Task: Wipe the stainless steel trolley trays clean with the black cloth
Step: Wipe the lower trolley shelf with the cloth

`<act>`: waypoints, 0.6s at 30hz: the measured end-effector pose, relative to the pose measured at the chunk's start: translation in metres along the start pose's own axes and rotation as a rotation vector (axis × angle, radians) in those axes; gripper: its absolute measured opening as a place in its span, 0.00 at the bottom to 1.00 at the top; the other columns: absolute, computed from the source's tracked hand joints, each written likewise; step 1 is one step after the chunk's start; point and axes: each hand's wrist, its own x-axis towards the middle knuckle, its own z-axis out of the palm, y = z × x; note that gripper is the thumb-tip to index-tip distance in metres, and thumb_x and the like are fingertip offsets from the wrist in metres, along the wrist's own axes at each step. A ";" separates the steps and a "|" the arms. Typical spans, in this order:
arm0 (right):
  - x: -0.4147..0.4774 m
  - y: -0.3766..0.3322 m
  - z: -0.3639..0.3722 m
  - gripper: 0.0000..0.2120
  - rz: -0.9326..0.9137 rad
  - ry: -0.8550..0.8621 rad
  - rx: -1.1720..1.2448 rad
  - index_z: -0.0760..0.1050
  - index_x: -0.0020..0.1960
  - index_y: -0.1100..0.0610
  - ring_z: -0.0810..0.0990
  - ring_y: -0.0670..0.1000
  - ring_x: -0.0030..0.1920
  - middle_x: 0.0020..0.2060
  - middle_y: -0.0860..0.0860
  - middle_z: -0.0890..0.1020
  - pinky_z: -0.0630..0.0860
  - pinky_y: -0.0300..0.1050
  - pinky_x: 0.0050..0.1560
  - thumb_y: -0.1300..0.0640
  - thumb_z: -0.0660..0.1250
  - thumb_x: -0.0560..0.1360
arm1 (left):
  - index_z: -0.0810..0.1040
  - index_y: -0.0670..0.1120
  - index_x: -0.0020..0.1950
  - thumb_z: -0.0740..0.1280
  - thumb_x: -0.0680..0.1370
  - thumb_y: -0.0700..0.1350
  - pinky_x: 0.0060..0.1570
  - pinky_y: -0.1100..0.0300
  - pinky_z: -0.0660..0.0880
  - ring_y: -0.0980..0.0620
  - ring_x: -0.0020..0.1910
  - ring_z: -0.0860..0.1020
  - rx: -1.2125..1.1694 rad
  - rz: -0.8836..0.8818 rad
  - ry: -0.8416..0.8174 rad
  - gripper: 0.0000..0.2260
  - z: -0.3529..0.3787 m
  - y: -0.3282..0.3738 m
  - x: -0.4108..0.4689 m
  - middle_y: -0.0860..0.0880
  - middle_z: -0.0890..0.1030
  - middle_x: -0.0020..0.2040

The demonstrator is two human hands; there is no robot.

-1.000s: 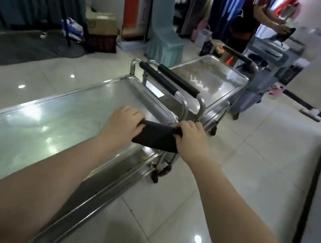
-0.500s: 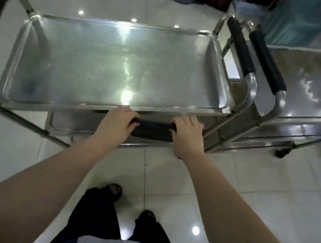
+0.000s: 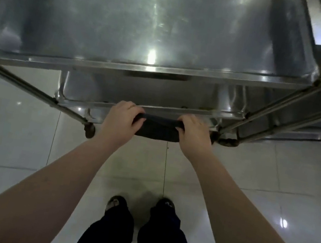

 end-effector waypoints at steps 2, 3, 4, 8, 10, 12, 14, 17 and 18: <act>0.018 0.017 0.031 0.07 -0.031 0.049 0.025 0.75 0.57 0.54 0.73 0.53 0.53 0.51 0.49 0.74 0.68 0.48 0.55 0.57 0.62 0.80 | 0.83 0.42 0.51 0.72 0.74 0.41 0.46 0.53 0.70 0.42 0.46 0.77 -0.036 0.030 0.031 0.07 0.035 -0.020 0.018 0.43 0.81 0.45; 0.027 0.028 0.045 0.08 -0.056 0.090 0.019 0.76 0.57 0.57 0.74 0.55 0.53 0.51 0.52 0.76 0.70 0.51 0.54 0.59 0.62 0.80 | 0.83 0.42 0.51 0.72 0.74 0.41 0.46 0.52 0.71 0.41 0.46 0.77 -0.065 0.034 0.047 0.07 0.053 -0.027 0.027 0.43 0.81 0.45; 0.036 0.038 0.058 0.09 -0.060 0.127 0.009 0.76 0.57 0.59 0.74 0.58 0.53 0.51 0.55 0.77 0.70 0.55 0.54 0.60 0.63 0.79 | 0.83 0.41 0.51 0.72 0.73 0.41 0.46 0.52 0.71 0.41 0.46 0.77 -0.096 0.031 0.065 0.08 0.071 -0.035 0.036 0.42 0.81 0.45; 0.078 0.076 0.083 0.10 -0.066 0.279 -0.006 0.77 0.58 0.63 0.75 0.62 0.52 0.53 0.61 0.78 0.71 0.54 0.53 0.62 0.64 0.79 | 0.82 0.42 0.51 0.72 0.74 0.43 0.47 0.58 0.69 0.44 0.50 0.76 -0.189 0.080 0.190 0.07 0.123 -0.054 0.081 0.44 0.80 0.46; 0.105 0.092 0.078 0.09 -0.138 0.343 -0.069 0.76 0.57 0.64 0.75 0.63 0.53 0.54 0.61 0.77 0.71 0.55 0.54 0.63 0.64 0.78 | 0.82 0.45 0.49 0.71 0.75 0.45 0.46 0.63 0.62 0.48 0.49 0.73 -0.190 0.134 0.257 0.06 0.133 -0.055 0.108 0.48 0.79 0.45; 0.135 0.103 0.063 0.09 -0.177 0.401 -0.157 0.75 0.57 0.63 0.75 0.62 0.55 0.54 0.61 0.77 0.71 0.56 0.55 0.62 0.63 0.78 | 0.82 0.46 0.48 0.70 0.75 0.46 0.47 0.60 0.64 0.50 0.47 0.74 -0.189 0.215 0.331 0.05 0.132 -0.051 0.140 0.50 0.79 0.44; 0.165 0.112 0.044 0.09 -0.202 0.485 -0.255 0.75 0.57 0.62 0.75 0.62 0.55 0.54 0.61 0.77 0.72 0.55 0.55 0.61 0.63 0.78 | 0.83 0.44 0.49 0.68 0.75 0.46 0.50 0.56 0.70 0.45 0.49 0.77 -0.156 0.256 0.414 0.08 0.130 -0.044 0.175 0.46 0.82 0.46; 0.198 0.120 0.028 0.10 -0.188 0.602 -0.334 0.76 0.57 0.62 0.75 0.63 0.56 0.54 0.62 0.78 0.71 0.55 0.57 0.61 0.63 0.77 | 0.83 0.44 0.52 0.66 0.76 0.47 0.56 0.52 0.70 0.41 0.56 0.75 -0.059 0.212 0.524 0.10 0.135 -0.035 0.214 0.42 0.81 0.52; 0.204 0.123 0.030 0.11 -0.166 0.620 -0.329 0.76 0.57 0.61 0.75 0.63 0.56 0.54 0.61 0.78 0.71 0.55 0.57 0.62 0.63 0.76 | 0.83 0.44 0.53 0.66 0.76 0.47 0.56 0.51 0.71 0.40 0.56 0.75 -0.055 0.206 0.525 0.10 0.141 -0.033 0.220 0.42 0.81 0.52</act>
